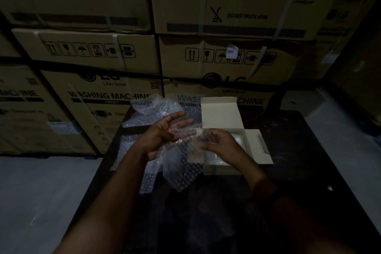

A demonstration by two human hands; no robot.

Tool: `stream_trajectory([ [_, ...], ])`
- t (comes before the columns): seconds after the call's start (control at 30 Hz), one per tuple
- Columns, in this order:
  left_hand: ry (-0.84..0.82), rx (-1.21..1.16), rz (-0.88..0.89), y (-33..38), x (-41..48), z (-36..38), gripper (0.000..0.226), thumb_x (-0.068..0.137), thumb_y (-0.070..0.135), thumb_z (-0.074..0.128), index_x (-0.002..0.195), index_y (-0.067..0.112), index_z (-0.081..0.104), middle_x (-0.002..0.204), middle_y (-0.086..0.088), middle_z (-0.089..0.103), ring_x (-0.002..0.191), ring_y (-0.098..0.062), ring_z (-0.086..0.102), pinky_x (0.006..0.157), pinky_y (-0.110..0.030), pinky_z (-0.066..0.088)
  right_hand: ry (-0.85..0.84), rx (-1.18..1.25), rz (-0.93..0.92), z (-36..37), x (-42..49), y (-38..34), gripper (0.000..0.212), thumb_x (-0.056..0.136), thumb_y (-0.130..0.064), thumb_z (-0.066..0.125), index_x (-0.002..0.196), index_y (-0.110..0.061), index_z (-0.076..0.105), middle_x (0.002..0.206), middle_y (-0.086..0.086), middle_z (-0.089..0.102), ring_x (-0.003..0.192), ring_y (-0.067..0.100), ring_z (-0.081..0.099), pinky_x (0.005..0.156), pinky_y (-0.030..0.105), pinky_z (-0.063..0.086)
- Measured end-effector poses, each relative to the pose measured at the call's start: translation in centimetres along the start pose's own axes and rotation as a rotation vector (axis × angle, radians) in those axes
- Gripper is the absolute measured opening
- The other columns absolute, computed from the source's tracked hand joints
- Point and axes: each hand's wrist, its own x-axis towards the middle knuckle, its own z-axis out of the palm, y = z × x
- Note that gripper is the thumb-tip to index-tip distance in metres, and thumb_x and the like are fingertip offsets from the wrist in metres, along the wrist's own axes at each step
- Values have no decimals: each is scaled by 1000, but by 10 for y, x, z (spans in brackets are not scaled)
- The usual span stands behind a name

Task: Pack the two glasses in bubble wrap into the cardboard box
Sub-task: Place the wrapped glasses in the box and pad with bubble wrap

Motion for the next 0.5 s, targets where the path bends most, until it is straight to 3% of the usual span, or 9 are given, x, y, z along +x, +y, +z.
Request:
stream_trajectory([
  [0.07, 93, 103, 34, -1, 9, 3, 65, 83, -26, 35, 133, 14, 46, 134, -13, 57, 110, -28, 63, 84, -36, 56, 64, 74, 26, -6, -2, 0, 15, 80, 8, 67, 88, 17, 59, 77, 13, 62, 63, 3, 60, 63, 17, 51],
  [0.13, 270, 126, 78, -6, 19, 4, 54, 89, -15, 45, 131, 18, 47, 133, -12, 58, 104, -23, 66, 83, -34, 55, 113, 181, 65, -16, -9, 1, 7, 82, 6, 66, 81, 5, 60, 68, 11, 61, 55, 11, 59, 56, 25, 52],
  [0.23, 397, -57, 20, -24, 29, -2, 39, 91, 15, 58, 129, 13, 46, 129, -20, 57, 109, -32, 62, 78, -40, 58, 138, 344, 132, -35, -18, 3, 10, 86, 4, 62, 83, -5, 58, 83, 14, 68, 60, 24, 61, 57, 33, 52],
  [0.33, 365, -35, -213, -44, 32, 5, 49, 81, 48, 64, 109, 9, 54, 87, -12, 63, 92, -30, 65, 76, -44, 57, 152, 551, 180, -52, -24, 8, 18, 88, 11, 54, 98, -3, 51, 100, 14, 67, 58, 26, 67, 51, 31, 54],
  [0.37, 364, -4, -272, -51, 33, 9, 50, 80, 53, 63, 103, 9, 54, 84, -9, 61, 91, -31, 65, 78, -46, 57, 168, 591, 194, -58, -26, 11, 25, 87, 13, 52, 106, -3, 49, 104, 14, 66, 59, 27, 67, 50, 30, 54],
  [0.43, 390, 44, -349, -64, 35, 20, 52, 84, 54, 58, 106, 8, 54, 99, -12, 64, 97, -35, 65, 85, -49, 55, 179, 630, 205, -67, -28, 18, 43, 86, 15, 50, 122, -10, 45, 114, 12, 65, 64, 29, 68, 51, 30, 55],
  [0.5, 379, 57, -360, -74, 37, 32, 53, 85, 45, 60, 122, 8, 53, 103, -13, 69, 96, -31, 66, 91, -47, 52, 162, 651, 197, -77, -30, 26, 61, 85, 16, 50, 130, -24, 43, 116, 4, 67, 69, 29, 69, 54, 31, 56],
])
